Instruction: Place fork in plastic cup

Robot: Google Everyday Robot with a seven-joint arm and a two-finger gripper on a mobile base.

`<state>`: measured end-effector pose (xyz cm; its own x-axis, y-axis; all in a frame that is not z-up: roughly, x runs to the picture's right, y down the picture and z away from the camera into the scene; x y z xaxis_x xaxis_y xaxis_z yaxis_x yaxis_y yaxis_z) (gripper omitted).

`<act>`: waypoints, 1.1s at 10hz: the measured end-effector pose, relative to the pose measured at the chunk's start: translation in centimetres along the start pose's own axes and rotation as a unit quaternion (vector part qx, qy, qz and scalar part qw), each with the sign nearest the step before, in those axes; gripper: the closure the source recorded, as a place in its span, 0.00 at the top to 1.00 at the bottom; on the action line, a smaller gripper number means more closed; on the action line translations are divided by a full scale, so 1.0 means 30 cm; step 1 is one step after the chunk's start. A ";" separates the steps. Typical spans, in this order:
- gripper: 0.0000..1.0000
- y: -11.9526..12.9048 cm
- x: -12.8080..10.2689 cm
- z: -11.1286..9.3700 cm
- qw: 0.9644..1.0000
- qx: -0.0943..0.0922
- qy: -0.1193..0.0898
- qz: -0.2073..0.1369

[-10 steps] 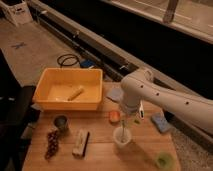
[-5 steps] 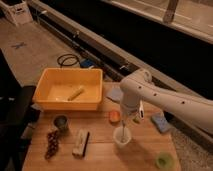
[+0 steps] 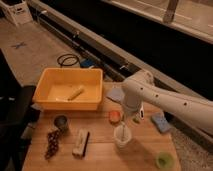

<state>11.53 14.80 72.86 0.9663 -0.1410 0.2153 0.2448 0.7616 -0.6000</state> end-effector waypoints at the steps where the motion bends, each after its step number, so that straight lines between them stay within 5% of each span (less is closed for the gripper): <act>1: 0.00 0.007 0.001 -0.035 1.000 0.011 0.002 0.001; 8: 0.00 0.070 0.029 -0.295 0.997 0.082 0.013 0.005; 11: 0.00 0.098 0.141 -0.449 0.990 0.134 -0.001 0.041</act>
<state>17.42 7.94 61.63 0.9819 -0.0712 0.1755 0.1356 0.9112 -0.3891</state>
